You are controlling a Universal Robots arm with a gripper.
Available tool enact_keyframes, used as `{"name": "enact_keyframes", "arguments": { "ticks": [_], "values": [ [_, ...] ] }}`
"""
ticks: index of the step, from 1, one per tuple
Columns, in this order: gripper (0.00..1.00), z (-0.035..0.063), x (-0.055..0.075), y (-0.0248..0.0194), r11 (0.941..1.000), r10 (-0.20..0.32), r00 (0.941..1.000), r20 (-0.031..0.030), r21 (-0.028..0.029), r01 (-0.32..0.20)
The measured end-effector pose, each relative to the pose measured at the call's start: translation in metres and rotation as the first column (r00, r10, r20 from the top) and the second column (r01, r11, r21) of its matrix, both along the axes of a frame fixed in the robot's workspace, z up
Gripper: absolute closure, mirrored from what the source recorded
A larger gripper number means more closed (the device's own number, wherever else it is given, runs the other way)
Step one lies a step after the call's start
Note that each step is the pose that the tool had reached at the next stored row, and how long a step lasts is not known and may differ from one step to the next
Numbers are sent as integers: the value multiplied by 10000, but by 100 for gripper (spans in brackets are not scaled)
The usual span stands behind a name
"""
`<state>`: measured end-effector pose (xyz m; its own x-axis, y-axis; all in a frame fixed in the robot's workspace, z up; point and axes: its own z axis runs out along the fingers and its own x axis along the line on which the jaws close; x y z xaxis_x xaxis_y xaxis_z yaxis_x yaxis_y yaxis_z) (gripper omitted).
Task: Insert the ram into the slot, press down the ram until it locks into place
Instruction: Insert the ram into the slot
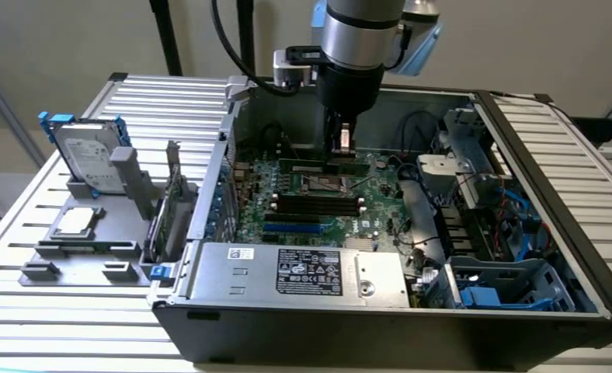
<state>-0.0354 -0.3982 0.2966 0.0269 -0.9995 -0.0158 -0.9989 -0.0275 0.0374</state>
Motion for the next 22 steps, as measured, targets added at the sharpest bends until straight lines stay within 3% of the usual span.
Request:
{"name": "enact_keyframes", "arguments": {
  "ticks": [22],
  "values": [
    [86,-366,13,0,10000,-1,10000,3,0,1]
  ]
}}
